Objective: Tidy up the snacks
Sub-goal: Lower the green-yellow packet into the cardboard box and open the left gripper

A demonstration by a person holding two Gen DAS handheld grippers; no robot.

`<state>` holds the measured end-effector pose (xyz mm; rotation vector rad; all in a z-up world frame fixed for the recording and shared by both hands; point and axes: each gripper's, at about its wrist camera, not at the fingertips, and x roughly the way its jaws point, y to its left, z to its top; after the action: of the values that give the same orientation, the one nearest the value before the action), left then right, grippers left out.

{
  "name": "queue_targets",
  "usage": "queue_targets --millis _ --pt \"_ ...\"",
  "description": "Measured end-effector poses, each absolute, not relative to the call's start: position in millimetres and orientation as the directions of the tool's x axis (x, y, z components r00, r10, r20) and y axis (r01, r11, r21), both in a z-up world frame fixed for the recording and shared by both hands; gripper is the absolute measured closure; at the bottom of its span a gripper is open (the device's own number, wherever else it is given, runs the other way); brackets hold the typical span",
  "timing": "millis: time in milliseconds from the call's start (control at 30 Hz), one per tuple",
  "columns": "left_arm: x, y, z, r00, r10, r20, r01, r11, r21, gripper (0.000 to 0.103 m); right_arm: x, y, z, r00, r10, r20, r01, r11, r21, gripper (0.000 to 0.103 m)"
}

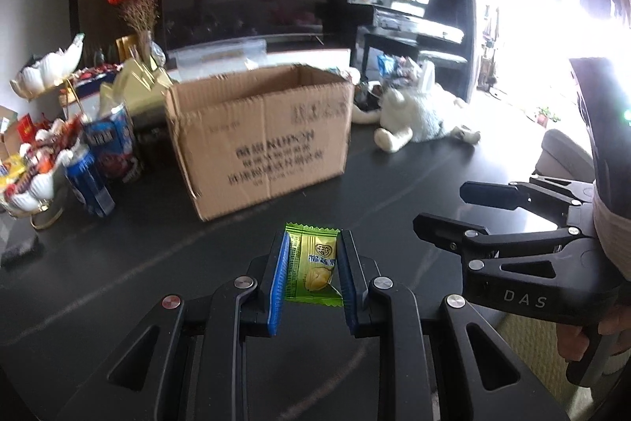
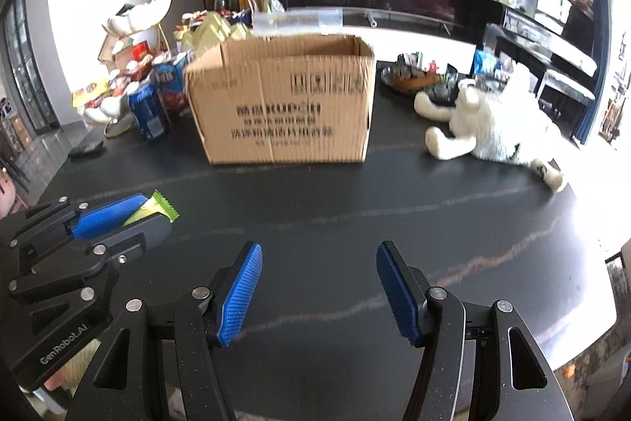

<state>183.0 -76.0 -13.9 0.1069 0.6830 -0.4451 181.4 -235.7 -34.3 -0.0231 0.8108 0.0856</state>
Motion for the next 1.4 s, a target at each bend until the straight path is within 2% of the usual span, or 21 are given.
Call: queue_targets --millis 833,1400 --pt "291.1 -58.6 48.2 0.751 -0.329 -0.573 0.361 0.931 -0.060 0.079 287.3 -222.0 21.5 0.751 0.081 -0.655 -0.106 0.994 0.002 0.041" --pt "374.5 -65.7 57.5 0.681 -0.280 -0.677 0.315 0.946 -0.075 0.079 367.1 -224.5 32.6 0.656 0.066 -0.752 -0.103 0.995 -0.002 0.041"
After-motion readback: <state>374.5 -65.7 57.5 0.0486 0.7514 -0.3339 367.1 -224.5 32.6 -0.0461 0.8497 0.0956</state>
